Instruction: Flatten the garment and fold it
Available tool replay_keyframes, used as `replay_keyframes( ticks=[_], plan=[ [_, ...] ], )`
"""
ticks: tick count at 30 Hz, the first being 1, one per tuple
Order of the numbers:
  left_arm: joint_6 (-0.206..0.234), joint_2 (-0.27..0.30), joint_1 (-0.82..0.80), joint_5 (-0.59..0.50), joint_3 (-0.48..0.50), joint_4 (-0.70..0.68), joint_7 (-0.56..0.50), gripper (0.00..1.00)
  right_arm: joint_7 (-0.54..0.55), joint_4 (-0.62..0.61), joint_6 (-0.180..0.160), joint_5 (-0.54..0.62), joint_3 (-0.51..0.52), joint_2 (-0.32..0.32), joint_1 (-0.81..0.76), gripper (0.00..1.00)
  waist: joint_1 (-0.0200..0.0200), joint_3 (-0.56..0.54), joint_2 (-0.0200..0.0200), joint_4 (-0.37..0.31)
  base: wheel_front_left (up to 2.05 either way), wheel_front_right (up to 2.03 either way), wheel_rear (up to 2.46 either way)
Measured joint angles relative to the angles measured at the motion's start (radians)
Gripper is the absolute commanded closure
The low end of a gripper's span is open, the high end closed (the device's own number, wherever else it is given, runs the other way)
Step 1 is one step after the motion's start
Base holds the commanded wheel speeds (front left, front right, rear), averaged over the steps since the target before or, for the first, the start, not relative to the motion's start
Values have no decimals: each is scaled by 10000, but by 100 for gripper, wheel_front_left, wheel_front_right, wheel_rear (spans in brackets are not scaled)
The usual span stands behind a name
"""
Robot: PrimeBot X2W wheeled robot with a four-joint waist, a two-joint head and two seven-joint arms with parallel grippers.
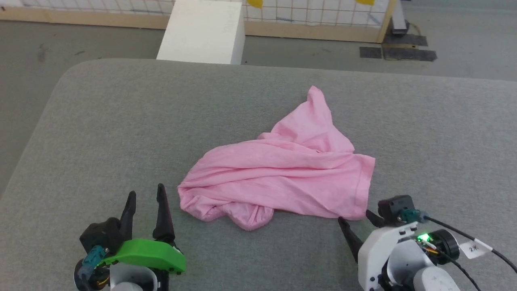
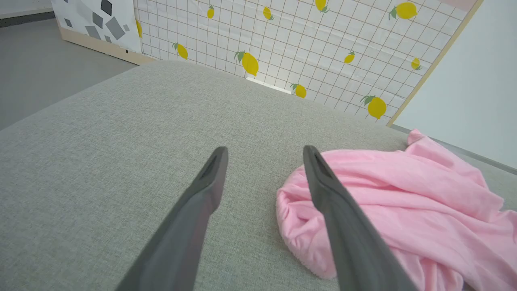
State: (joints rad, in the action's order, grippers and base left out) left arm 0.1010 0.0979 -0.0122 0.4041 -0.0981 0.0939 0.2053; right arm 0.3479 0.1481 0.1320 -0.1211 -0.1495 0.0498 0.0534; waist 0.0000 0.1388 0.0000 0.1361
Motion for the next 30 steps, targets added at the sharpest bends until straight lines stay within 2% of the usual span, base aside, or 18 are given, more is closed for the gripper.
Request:
replay_keyframes(
  ticks=[1, 2, 3, 4, 5, 12, 15, 20, 24, 27, 30],
  plan=[
    [-25, -27, -37, 0, -27, 42, 90, 0, 98, 54, 0, 8, 8, -2, 101, 11, 0, 28, 0, 73, 0, 0, 0],
    [-35, -50, -71, 0, -52, 104, 163, 0, 176, 107, 0, 19, 23, -2, 189, 50, 0, 61, 0, 135, 0, 0, 0],
    [-35, -63, -111, 0, -69, 167, 182, 0, 290, 163, 0, 50, 10, -2, 266, 59, 0, 99, 0, 181, 0, 0, 0],
    [-36, -69, -140, 0, -75, 213, 226, 0, 322, 196, 0, 50, 50, -4, 307, 89, 0, 132, 0, 208, 0, 0, 0],
    [-48, -79, -175, -2, -81, 263, 267, 0, 366, 228, 0, 50, 77, -4, 331, 100, 0, 166, 0, 238, 0, 0, 0],
    [-240, -69, -298, -44, -155, 497, 345, 0, 372, 102, 0, -221, 654, -6, 140, 100, 0, 63, 0, 138, 0, 0, 0],
    [-424, 117, -301, -82, -328, 522, -40, 0, 203, -226, 0, -316, 1074, -8, -264, 100, 0, -46, 0, 0, 0, 0, 0],
    [-667, 809, -546, -255, -731, 288, -1469, 0, 173, -848, 0, -366, 1829, -4, -926, 100, 0, -176, 0, -309, 0, 0, 0],
    [-1252, 1277, -836, -462, -1469, 35, -3009, 0, 228, -1258, 0, -372, 2142, -2, -1123, 100, 0, -196, 0, -571, 0, 0, 0],
    [-1561, 1540, -939, -481, -1912, 19, -4169, 0, 295, -1409, 0, -374, 2178, -2, -1138, 100, 0, -161, 0, -748, 0, 0, 0],
    [-1622, 1689, -929, -364, -2052, -73, -5110, 0, 303, -1473, 0, -384, 2148, -2, -1137, 100, 0, -104, 0, -917, 0, 0, 0]
  ],
)
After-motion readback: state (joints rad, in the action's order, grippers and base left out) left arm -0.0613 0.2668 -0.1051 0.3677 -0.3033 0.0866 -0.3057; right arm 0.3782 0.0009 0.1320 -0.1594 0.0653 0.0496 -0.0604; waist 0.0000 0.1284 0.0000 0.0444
